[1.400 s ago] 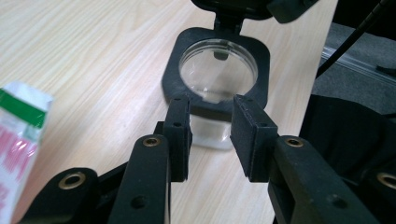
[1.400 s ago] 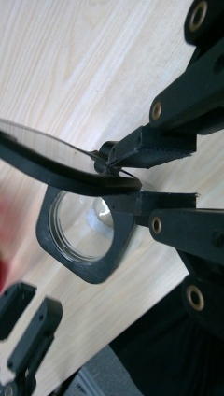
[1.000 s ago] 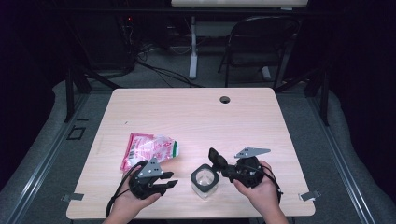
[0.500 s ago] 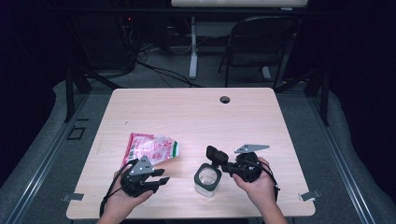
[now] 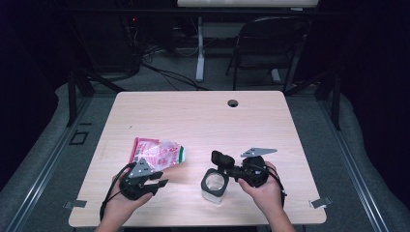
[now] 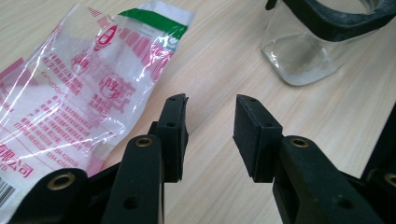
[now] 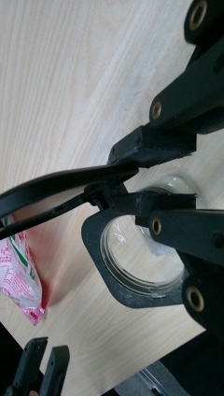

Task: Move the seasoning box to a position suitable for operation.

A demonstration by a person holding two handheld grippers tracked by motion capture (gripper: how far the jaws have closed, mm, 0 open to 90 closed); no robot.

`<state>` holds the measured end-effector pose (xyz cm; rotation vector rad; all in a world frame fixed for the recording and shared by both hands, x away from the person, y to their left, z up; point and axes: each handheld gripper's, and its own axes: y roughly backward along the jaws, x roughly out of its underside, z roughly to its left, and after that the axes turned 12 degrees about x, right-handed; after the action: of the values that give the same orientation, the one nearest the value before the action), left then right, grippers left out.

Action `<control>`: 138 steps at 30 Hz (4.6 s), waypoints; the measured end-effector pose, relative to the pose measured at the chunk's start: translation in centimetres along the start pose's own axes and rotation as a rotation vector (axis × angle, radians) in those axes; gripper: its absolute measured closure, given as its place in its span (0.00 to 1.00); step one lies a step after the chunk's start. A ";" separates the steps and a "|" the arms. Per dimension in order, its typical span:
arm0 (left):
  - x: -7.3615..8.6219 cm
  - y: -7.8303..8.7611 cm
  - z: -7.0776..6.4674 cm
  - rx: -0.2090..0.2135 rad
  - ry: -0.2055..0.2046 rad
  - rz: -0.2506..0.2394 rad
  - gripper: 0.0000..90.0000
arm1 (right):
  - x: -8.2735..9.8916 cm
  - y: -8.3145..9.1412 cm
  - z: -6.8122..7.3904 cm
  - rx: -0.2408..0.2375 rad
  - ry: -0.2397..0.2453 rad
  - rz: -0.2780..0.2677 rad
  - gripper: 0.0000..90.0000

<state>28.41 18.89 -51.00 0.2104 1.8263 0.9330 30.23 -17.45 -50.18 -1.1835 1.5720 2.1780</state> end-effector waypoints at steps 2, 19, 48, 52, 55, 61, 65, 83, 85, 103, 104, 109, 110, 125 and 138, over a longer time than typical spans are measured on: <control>0.0 0.0 0.2 -0.006 0.003 0.000 0.72 | 0.1 0.1 0.0 -0.003 -0.004 0.010 0.81; -0.2 -0.8 2.9 -0.100 0.018 0.013 0.55 | 1.6 2.2 0.1 0.057 0.025 0.106 0.67; -0.6 -7.2 4.3 -0.343 -0.098 0.198 0.40 | 4.8 4.9 -1.1 0.142 -0.037 0.091 0.60; -0.3 -7.3 4.7 -0.359 -0.109 0.188 0.44 | 5.0 5.0 -1.2 0.147 -0.048 0.089 0.60; 0.0 -7.2 5.1 -0.365 -0.086 0.178 0.49 | 5.0 5.0 -1.2 0.151 -0.049 0.086 0.60; 0.2 -6.9 5.6 -0.354 -0.066 0.150 0.59 | 5.1 4.9 -1.2 0.149 -0.049 0.091 0.60; 0.4 -6.7 5.7 -0.346 -0.069 0.128 0.67 | 5.1 4.8 -1.2 0.147 -0.052 0.082 0.60; -0.4 -5.1 4.9 -0.351 -0.058 0.075 0.86 | 5.2 4.7 -1.4 0.147 -0.058 0.089 0.60; -0.4 -5.1 4.8 -0.352 -0.054 0.074 0.91 | 5.2 4.7 -1.4 0.147 -0.058 0.089 0.60; -0.1 -4.3 5.6 -0.280 0.014 0.027 1.00 | 5.0 4.4 -1.4 0.144 -0.057 0.088 0.60; -0.1 -4.2 5.6 -0.278 0.014 0.029 1.00 | 5.0 4.4 -1.4 0.143 -0.058 0.088 0.60; -0.2 -4.0 5.7 -0.267 0.023 0.040 1.00 | 5.0 4.4 -1.4 0.142 -0.051 0.093 0.60; -0.2 -4.0 5.8 -0.260 0.027 0.045 1.00 | 5.0 4.4 -1.4 0.141 -0.051 0.093 0.60; -1.0 -1.9 6.4 -0.254 0.064 0.062 1.00 | 5.1 4.4 -1.5 0.143 -0.060 0.089 0.60; -1.5 4.5 6.8 -0.341 0.082 -0.105 1.00 | 5.0 4.3 -1.6 0.139 -0.057 0.086 0.60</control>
<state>33.66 24.57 -48.04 -0.1359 1.7022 1.1737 25.22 -21.98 -50.84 -1.0227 1.7479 2.0943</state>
